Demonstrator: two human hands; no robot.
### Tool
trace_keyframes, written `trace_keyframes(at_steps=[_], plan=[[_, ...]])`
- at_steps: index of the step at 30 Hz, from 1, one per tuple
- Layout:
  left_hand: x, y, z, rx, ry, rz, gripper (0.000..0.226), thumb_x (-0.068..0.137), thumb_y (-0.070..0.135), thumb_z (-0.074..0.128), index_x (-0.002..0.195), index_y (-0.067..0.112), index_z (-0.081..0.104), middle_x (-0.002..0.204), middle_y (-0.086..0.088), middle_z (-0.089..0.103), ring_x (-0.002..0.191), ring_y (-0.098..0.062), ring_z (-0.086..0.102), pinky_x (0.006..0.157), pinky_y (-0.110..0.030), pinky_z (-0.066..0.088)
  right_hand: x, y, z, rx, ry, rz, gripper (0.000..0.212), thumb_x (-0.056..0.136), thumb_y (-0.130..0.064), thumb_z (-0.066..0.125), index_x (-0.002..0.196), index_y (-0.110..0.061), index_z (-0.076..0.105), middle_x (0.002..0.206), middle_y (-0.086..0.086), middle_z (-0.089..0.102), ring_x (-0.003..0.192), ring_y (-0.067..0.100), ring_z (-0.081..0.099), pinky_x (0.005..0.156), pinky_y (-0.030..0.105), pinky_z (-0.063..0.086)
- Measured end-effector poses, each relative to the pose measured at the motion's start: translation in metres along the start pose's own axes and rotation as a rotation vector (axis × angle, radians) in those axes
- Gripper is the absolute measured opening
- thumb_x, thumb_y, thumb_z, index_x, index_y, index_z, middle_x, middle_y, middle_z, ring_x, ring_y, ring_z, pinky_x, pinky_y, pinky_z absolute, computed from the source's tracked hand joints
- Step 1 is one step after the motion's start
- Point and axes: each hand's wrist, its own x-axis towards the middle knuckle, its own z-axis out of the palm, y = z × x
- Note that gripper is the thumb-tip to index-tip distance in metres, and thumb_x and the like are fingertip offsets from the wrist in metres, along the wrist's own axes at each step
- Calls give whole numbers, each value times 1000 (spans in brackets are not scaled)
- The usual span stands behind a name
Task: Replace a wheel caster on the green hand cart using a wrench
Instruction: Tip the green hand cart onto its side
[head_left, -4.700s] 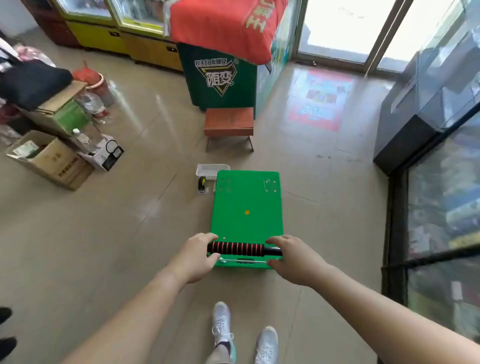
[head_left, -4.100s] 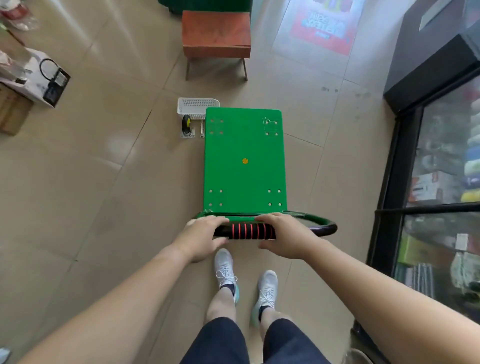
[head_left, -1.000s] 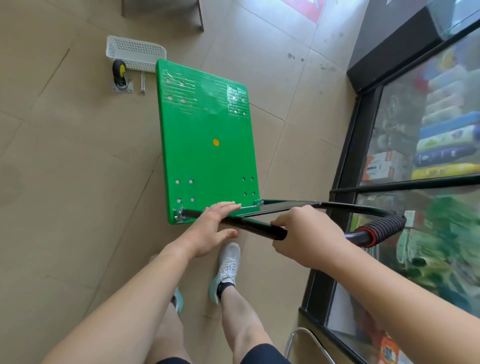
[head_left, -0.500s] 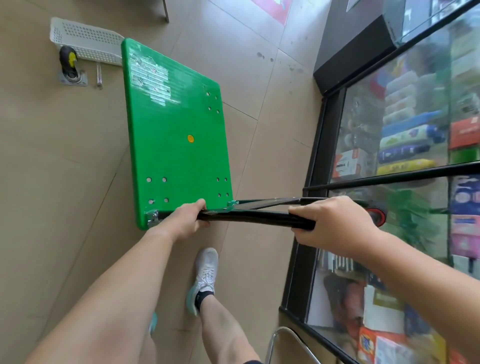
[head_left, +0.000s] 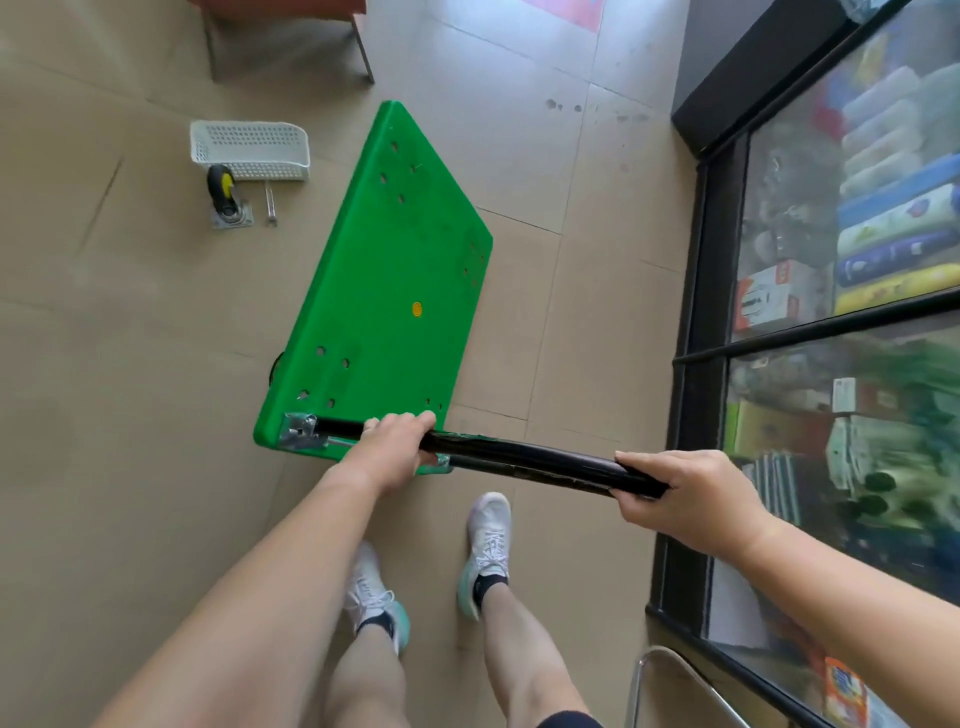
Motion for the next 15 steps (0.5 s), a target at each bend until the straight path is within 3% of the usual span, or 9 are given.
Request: trace_keyframes(at_steps=[4, 6, 11, 15], plan=[[-9, 16, 1, 106, -25, -8, 20, 102, 33, 57, 117, 21, 47, 116, -5, 60, 114, -31, 52, 102, -46, 38, -15, 11, 4, 16, 17, 3, 26, 63, -22, 86, 89, -19, 81, 68, -5, 74, 52, 14, 68, 49, 29, 59], [-13, 20, 4, 185, -41, -32, 17, 104, 26, 50, 119, 22, 45, 117, -5, 58, 115, -31, 52, 104, -48, 38, -17, 12, 7, 26, -24, 26, 22, 67, -29, 81, 88, -23, 80, 66, -9, 72, 52, 12, 66, 49, 28, 58], [-12, 30, 16, 317, -100, -101, 45, 96, -4, 38, 133, 21, 37, 124, -3, 53, 124, -28, 48, 108, -59, 36, -26, 5, 9, -45, -421, 214, 39, 78, -58, 50, 108, -38, 67, 78, -11, 70, 69, 13, 65, 66, 32, 56], [-8, 36, 16, 329, -103, -136, 46, 92, -10, 38, 131, 14, 34, 124, -4, 50, 124, -28, 45, 106, -65, 37, -11, -13, 10, -196, -516, 214, 30, 91, -51, 53, 109, -29, 61, 94, -3, 70, 88, 24, 65, 67, 33, 45]])
